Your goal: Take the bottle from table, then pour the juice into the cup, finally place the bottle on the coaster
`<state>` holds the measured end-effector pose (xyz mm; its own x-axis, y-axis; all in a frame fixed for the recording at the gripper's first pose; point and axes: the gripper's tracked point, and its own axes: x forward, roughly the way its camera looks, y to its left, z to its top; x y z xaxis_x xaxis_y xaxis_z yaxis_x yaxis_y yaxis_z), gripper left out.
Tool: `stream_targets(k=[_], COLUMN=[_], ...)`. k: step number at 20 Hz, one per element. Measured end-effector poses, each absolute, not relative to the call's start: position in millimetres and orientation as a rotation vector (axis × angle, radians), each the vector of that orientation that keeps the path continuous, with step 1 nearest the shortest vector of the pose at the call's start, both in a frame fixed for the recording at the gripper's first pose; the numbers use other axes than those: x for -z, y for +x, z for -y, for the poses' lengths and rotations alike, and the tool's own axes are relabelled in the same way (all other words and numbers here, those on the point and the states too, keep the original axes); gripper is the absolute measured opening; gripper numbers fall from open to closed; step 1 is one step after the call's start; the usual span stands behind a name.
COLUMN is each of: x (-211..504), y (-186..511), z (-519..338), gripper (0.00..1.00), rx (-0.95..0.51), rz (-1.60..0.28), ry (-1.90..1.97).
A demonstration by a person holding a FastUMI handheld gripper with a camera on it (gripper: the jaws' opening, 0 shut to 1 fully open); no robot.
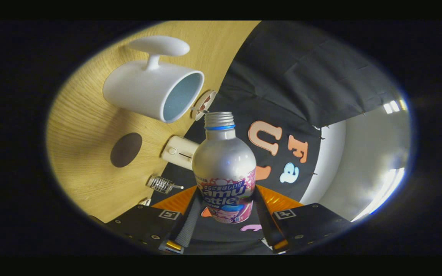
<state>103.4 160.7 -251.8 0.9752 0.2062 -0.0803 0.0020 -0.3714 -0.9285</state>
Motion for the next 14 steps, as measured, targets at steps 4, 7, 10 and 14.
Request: stream_targets(k=[4, 7, 10, 14], x=[263, 278, 280, 261], y=[98, 94, 88, 92], z=[-157, -154, -157, -169], gripper=[0.73, 0.74, 0.74, 0.74], rx=[-0.254, -0.283, -0.295, -0.308], rz=[0.048, -0.043, -0.110, -0.169], ry=[-1.827, -1.653, -1.464, -1.157])
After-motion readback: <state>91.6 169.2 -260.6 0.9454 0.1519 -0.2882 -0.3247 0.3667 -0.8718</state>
